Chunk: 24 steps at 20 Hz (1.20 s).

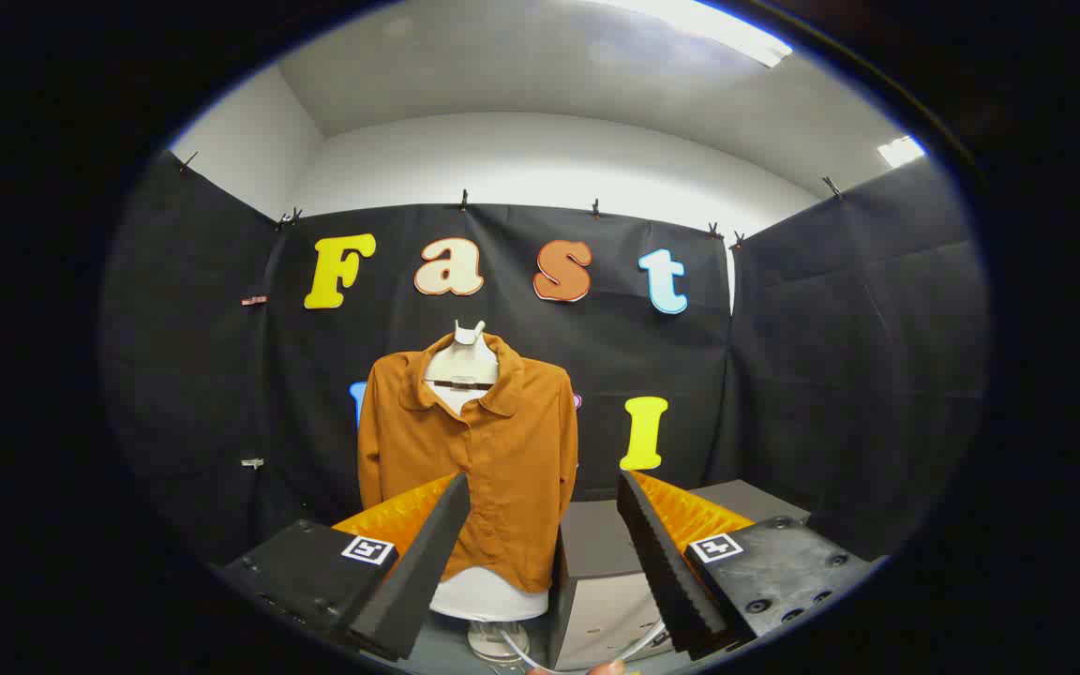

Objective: Iron the clothes twice with a garment steamer, once on the left side and once on the right side.

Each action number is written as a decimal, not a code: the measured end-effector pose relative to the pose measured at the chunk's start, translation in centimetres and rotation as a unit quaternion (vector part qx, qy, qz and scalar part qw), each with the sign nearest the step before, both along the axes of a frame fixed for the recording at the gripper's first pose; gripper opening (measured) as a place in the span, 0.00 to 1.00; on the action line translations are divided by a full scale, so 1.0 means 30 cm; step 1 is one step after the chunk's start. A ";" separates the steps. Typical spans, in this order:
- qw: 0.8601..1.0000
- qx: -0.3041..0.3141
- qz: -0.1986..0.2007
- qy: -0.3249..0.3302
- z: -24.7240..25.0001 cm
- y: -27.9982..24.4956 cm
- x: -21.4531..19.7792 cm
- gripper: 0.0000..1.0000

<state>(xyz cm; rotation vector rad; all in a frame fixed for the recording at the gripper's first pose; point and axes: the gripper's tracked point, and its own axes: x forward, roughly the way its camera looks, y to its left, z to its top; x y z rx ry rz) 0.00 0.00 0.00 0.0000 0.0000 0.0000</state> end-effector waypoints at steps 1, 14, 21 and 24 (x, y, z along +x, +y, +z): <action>1.000 0.001 0.000 -0.002 0.004 0.004 -0.005 0.98; 1.000 -0.003 -0.001 -0.013 0.000 0.048 -0.010 0.98; 1.000 -0.001 -0.004 -0.009 -0.014 0.055 -0.004 0.98; 1.000 -0.002 -0.009 -0.010 -0.016 0.038 0.004 0.98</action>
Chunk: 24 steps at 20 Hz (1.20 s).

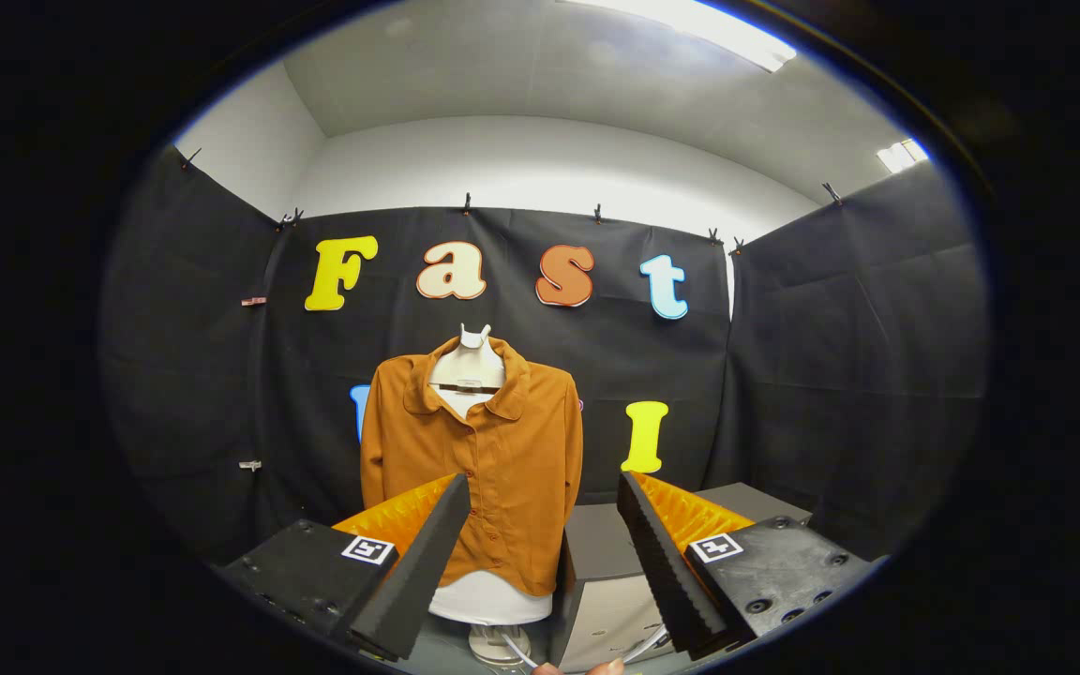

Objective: Iron the clothes twice with a garment steamer, once on the left side and once on the right side.

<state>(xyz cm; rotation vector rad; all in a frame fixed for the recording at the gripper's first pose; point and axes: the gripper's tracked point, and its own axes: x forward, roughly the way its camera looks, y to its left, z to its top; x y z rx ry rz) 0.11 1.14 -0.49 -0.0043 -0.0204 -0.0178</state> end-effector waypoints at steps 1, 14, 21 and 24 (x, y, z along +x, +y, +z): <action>1.000 0.000 0.001 0.002 -0.006 -0.005 0.004 0.98; 0.992 -0.012 -0.014 0.124 -0.214 -0.357 0.318 0.99; 0.968 -0.006 -0.030 0.250 -0.523 -0.620 0.530 0.99; 0.955 0.002 -0.033 0.294 -0.654 -0.702 0.605 0.99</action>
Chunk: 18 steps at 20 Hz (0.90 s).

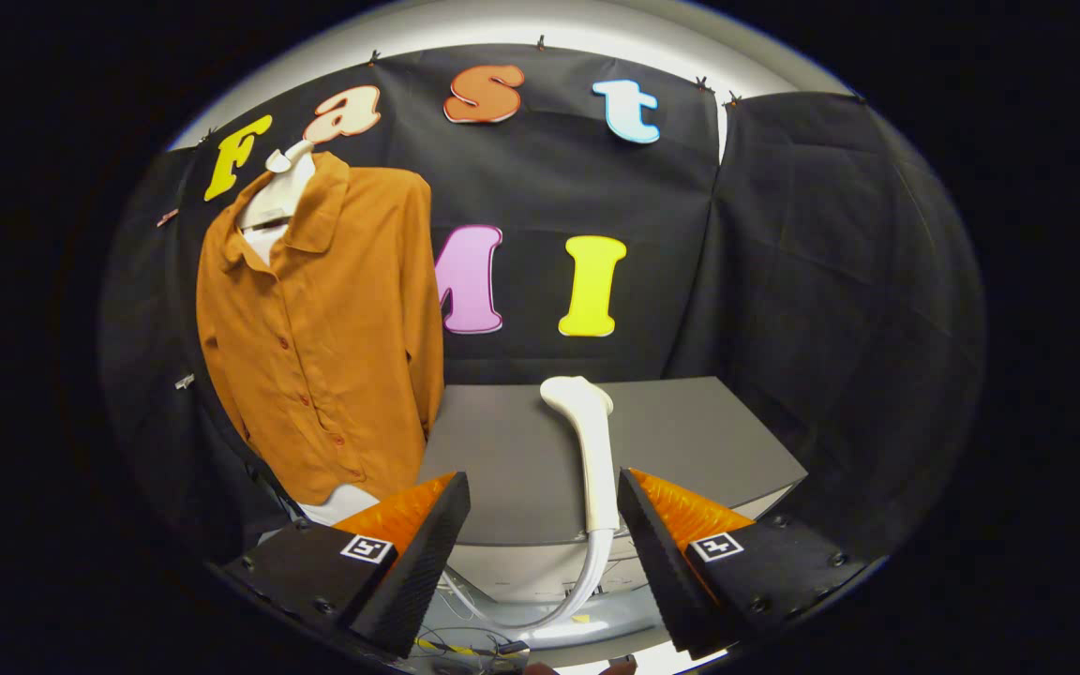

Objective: Iron the clothes twice with a garment steamer, once on the left side and once on the right side.

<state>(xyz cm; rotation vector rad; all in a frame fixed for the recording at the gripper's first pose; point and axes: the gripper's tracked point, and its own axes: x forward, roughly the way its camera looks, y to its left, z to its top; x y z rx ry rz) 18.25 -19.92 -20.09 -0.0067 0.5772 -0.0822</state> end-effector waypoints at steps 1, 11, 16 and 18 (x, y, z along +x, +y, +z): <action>1.000 0.003 -0.003 0.011 -0.044 -0.025 0.028 0.99; 0.994 0.030 -0.020 0.106 -0.396 -0.162 0.167 0.84; 0.989 0.018 -0.002 0.147 -0.479 -0.186 0.166 0.54; 0.992 0.031 -0.003 0.119 -0.495 -0.192 0.205 0.39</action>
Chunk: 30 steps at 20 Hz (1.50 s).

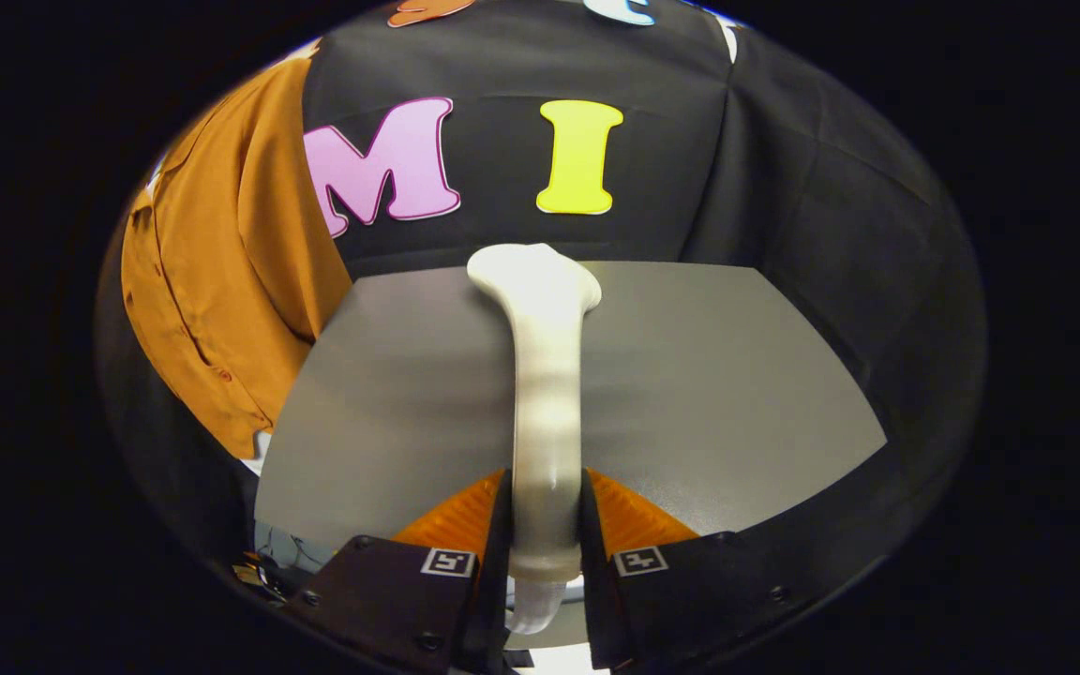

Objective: Iron the clothes twice with a garment steamer, once on the left side and once on the right side.

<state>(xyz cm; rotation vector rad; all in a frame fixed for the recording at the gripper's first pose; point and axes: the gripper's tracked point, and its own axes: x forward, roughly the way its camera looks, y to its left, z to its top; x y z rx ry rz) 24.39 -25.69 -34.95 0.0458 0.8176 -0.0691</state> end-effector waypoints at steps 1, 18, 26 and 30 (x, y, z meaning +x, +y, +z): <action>1.000 0.003 0.001 -0.016 0.021 0.000 0.003 0.35; 0.967 0.020 -0.007 -0.254 0.699 0.193 -0.244 0.28; 0.939 -0.005 0.014 -0.345 0.935 0.432 -0.397 0.28; 0.931 -0.003 0.036 -0.362 0.997 0.575 -0.451 0.28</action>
